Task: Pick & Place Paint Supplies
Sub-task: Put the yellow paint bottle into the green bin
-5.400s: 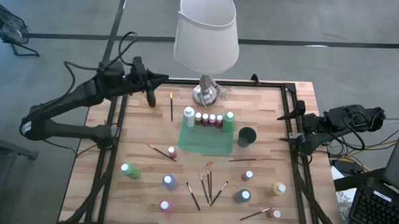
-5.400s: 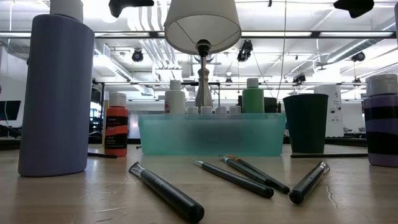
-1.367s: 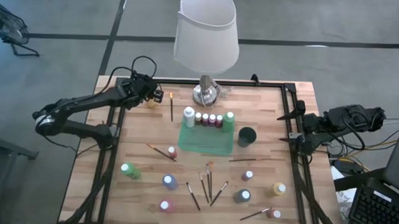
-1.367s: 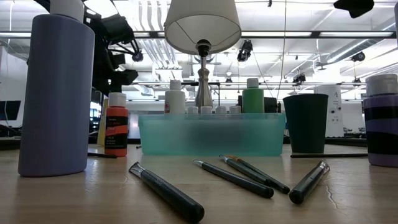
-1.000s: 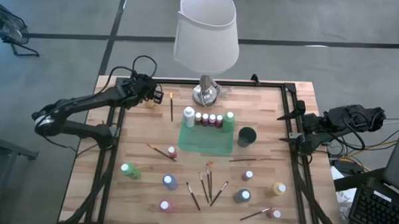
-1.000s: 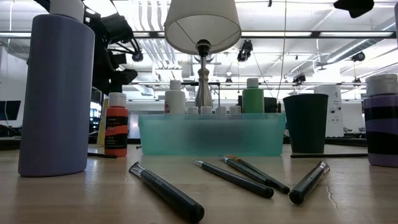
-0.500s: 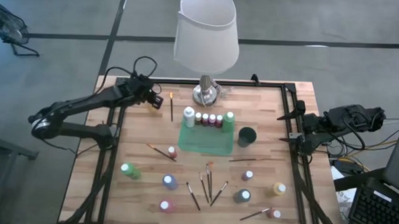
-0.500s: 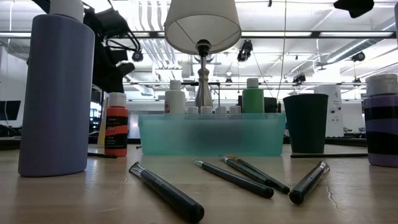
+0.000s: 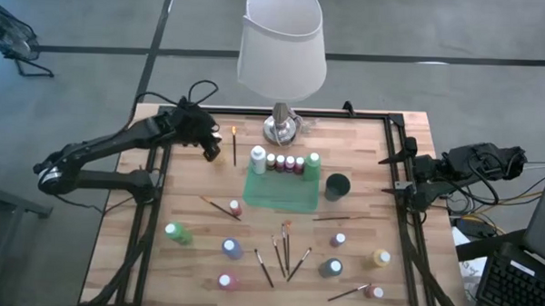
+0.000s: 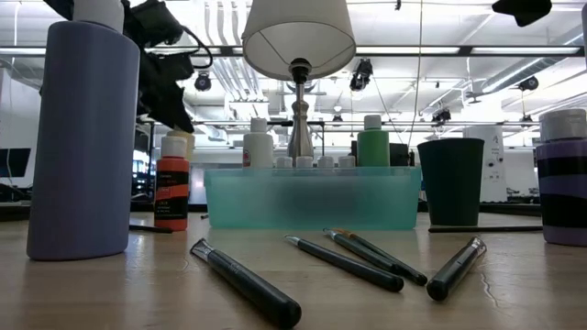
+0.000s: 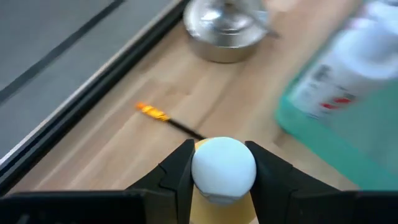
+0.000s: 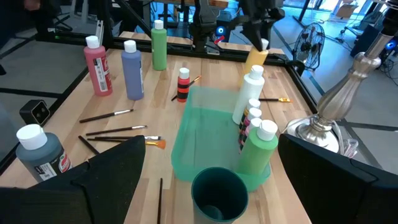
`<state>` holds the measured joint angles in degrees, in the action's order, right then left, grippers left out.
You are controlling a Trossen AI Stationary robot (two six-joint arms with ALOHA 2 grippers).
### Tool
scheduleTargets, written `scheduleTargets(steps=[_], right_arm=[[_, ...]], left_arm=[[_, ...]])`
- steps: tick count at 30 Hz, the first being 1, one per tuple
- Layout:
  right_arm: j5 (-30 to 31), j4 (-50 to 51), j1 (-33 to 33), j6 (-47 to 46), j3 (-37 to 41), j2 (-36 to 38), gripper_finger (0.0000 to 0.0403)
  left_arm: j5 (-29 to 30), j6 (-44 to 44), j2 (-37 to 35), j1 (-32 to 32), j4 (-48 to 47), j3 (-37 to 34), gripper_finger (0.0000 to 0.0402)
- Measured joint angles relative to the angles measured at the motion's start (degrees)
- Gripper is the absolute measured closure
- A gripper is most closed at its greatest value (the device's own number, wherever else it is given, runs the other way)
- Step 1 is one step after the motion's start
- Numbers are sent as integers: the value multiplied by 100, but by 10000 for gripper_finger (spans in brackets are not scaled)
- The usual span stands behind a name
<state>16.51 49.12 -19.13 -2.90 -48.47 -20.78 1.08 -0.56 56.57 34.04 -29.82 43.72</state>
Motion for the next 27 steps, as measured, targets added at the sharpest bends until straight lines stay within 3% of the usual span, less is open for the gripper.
scheduleTargets(steps=[8,16,22,27], right_arm=[[0,0,1,-3,0,-2,39],[0,-2,1,3,0,-2,39],[0,0,0,0,0,-2,39],[0,0,1,2,0,-2,39]], left_arm=[[-1416,838,-39,0,-23,0,279],[-1584,776,-452,0,-164,76,279],[-2130,469,-739,-120,-90,596,279],[-2165,387,-635,-522,-97,1160,279]])
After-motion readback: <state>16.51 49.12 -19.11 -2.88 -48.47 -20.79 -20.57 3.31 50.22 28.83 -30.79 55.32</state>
